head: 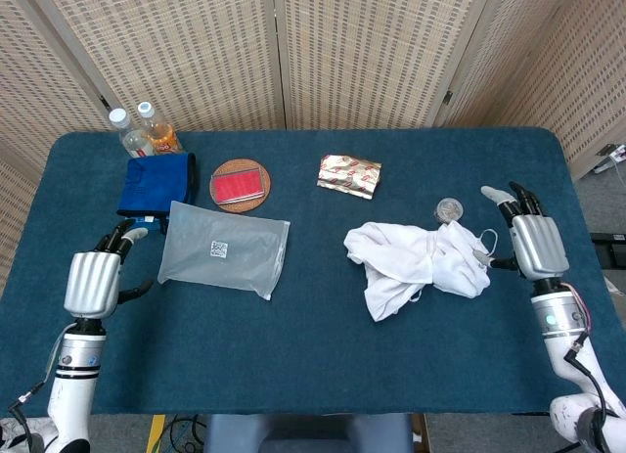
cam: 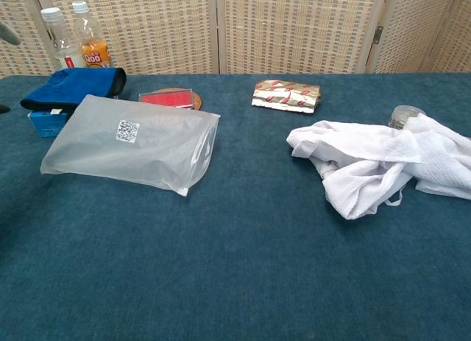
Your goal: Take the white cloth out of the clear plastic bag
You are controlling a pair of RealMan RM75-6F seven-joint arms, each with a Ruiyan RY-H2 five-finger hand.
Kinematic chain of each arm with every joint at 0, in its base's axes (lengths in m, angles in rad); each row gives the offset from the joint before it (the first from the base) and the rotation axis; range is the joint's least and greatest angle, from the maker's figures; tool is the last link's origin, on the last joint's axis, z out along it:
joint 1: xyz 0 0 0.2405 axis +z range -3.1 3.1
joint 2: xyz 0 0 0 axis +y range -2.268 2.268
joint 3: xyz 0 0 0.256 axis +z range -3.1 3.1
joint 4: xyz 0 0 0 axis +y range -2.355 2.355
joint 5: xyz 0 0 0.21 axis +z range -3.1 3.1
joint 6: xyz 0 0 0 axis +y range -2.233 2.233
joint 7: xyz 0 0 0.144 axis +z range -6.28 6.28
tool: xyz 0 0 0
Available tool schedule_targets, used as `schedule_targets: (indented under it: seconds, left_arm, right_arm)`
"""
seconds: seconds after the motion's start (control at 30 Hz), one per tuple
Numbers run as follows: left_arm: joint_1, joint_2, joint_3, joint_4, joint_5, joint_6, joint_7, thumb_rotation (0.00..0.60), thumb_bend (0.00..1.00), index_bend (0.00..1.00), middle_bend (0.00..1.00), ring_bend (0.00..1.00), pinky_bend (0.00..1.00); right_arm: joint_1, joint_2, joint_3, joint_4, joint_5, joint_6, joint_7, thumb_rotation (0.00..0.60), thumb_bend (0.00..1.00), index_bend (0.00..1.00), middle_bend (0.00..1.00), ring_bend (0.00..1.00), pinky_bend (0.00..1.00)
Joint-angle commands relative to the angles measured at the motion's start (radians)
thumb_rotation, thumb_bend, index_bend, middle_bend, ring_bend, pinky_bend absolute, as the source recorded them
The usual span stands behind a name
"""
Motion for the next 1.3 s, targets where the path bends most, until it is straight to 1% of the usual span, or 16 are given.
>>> schedule_targets:
  seconds: [0.03,0.13,0.2,0.37,0.57,0.87,1.1,1.3]
  left_arm:
    - [0.015,0.068,-0.016,-0.065,-0.048,-0.025,0.013,0.6,0.0,0.28,0.17,0.34,0.67]
    - [0.019,0.09,-0.012,-0.076,-0.05,-0.028,0.014,0.6,0.0,0.28,0.17,0.33,0.64]
    - [0.031,0.124,0.003,-0.076,-0.034,-0.023,0.02,0.6,0.0,0.28,0.17,0.33,0.61]
    - [0.056,0.161,0.036,-0.065,0.007,-0.004,0.008,0.6,0.0,0.27,0.17,0.33,0.57]
    - [0.103,0.185,0.083,-0.054,0.082,0.051,-0.045,0.6,0.0,0.28,0.21,0.33,0.57]
    - [0.16,0.21,0.131,-0.079,0.137,0.1,-0.11,0.6,0.0,0.29,0.27,0.33,0.57]
    - [0.18,0.212,0.146,-0.078,0.15,0.106,-0.115,0.6,0.0,0.3,0.28,0.33,0.57]
    - [0.189,0.207,0.142,-0.072,0.139,0.105,-0.124,0.6,0.0,0.3,0.29,0.33,0.57]
  right_arm:
    - [-0.011,0.016,-0.015,-0.017,-0.024,0.014,-0.006,0.6,0.0,0.17,0.19,0.0,0.09]
    - [-0.017,0.024,-0.022,-0.025,-0.035,0.021,-0.01,0.6,0.0,0.17,0.19,0.0,0.09]
    - [-0.033,0.043,-0.037,-0.042,-0.059,0.04,-0.011,0.6,0.0,0.17,0.19,0.0,0.09]
    - [-0.062,0.064,-0.061,-0.058,-0.089,0.069,0.001,0.6,0.0,0.17,0.19,0.0,0.09]
    - [-0.101,0.079,-0.099,-0.065,-0.134,0.105,0.026,0.6,0.0,0.17,0.19,0.01,0.09]
    - [-0.156,0.092,-0.151,-0.063,-0.19,0.151,0.059,0.6,0.0,0.17,0.19,0.01,0.09]
    - [-0.19,0.082,-0.176,-0.044,-0.212,0.182,0.085,0.6,0.0,0.17,0.19,0.01,0.09]
    - [-0.203,0.081,-0.176,-0.038,-0.22,0.199,0.102,0.6,0.0,0.17,0.19,0.01,0.09]
